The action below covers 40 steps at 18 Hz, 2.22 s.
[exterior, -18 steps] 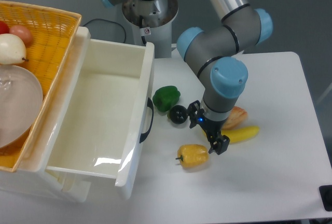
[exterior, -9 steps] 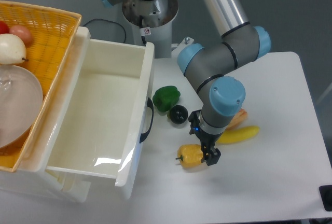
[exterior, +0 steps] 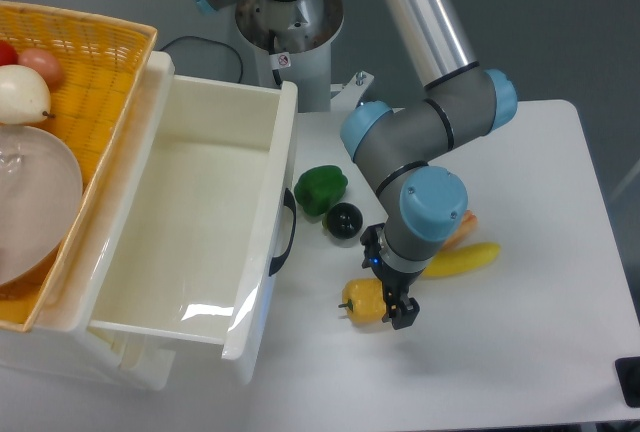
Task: Pick up the yellow pepper
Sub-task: 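Lower the gripper onto the yellow pepper and close on it, then lift the yellow pepper up off the table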
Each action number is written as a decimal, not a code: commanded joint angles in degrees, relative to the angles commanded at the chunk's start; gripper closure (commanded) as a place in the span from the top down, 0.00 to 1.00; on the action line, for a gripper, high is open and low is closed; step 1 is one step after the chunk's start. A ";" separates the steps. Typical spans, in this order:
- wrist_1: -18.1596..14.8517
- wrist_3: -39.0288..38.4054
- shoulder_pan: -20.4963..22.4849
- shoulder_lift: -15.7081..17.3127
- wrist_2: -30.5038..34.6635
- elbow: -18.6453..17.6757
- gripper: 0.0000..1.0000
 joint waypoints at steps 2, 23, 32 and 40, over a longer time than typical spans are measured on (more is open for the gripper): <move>0.09 -0.18 -0.17 -0.26 0.00 0.00 1.00; -0.09 -3.25 -0.44 -1.06 -0.17 0.87 0.41; -3.42 -3.17 0.35 2.81 -1.67 2.11 0.41; -13.44 -2.73 1.67 7.11 -1.85 3.25 0.41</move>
